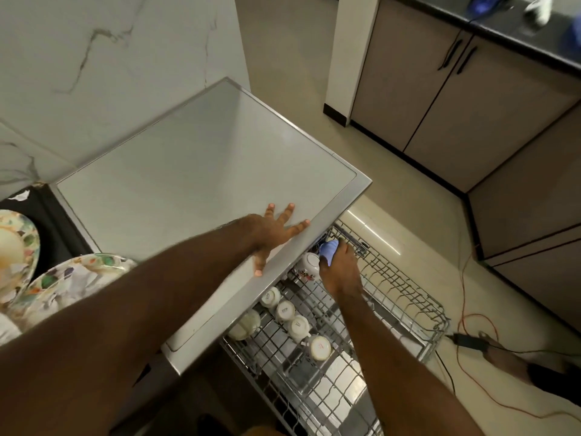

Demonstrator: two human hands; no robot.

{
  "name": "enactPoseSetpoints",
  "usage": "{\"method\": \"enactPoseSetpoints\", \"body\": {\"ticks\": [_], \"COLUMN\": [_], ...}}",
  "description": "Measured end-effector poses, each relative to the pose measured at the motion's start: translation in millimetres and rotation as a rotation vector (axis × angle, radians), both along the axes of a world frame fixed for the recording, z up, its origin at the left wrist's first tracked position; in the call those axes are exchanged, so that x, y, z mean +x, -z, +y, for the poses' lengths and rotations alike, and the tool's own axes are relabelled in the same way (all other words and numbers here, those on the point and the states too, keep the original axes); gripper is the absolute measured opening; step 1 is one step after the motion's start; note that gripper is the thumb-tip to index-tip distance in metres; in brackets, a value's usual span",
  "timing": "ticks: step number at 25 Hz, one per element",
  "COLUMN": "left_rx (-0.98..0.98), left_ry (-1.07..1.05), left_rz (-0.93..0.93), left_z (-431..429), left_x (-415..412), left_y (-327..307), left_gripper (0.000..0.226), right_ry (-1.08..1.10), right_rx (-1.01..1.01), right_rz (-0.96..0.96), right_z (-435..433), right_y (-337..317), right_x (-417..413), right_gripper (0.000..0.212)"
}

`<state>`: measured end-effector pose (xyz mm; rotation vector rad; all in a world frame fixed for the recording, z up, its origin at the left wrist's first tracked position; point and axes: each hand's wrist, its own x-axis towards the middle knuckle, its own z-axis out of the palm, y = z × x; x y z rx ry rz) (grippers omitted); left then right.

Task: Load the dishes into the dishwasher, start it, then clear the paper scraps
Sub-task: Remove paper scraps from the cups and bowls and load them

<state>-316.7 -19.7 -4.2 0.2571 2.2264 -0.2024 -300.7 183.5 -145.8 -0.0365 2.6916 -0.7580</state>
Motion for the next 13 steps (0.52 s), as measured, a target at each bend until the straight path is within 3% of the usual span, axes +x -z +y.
{"method": "enactPoseSetpoints", "body": {"ticks": [3, 8, 13], "left_rx": [0.035, 0.193, 0.308], "left_ry": [-0.023, -0.152, -0.499], "left_rz": [0.068, 0.398, 0.614], "left_z": [-4, -25, -79], "left_x": [20, 97, 188], "left_y": [-7, -1, 4], "left_gripper": [0.156, 0.100, 0.090], "right_ry": [-0.048, -0.298, -0.573], "right_rx": [0.003, 0.008, -0.120], "right_rz": [0.199, 0.302, 0.311], "right_z": [-17, -65, -159], "right_y": [-41, -83, -116], "right_x": [22, 56, 105], "right_gripper": [0.080, 0.072, 0.062]}}
